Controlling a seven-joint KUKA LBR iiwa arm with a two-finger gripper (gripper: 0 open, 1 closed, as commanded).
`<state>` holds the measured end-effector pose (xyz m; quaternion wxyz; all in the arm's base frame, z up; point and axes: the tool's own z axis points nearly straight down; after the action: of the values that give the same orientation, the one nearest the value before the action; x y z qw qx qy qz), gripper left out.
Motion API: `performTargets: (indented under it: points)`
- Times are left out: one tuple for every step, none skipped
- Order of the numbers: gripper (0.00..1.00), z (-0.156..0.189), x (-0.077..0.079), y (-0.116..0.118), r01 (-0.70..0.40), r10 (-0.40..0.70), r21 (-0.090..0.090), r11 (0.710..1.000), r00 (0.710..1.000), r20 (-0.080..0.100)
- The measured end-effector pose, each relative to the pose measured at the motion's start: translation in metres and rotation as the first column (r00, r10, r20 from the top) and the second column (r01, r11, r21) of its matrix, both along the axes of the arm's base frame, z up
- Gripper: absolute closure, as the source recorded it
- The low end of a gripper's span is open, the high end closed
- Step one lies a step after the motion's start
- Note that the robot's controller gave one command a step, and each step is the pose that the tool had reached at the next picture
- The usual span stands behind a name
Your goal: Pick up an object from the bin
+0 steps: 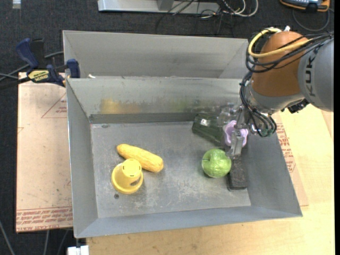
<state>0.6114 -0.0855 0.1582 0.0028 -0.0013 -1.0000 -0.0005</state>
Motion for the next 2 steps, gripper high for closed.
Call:
performTargets:
  points:
    - [0.0,0.005,0.002,0.0,-0.002,0.002,-0.001,1.0,1.0,0.007]
    - [0.0,-0.056,-0.042,0.011,-0.052,0.052,-0.001,0.999,0.999,0.007]
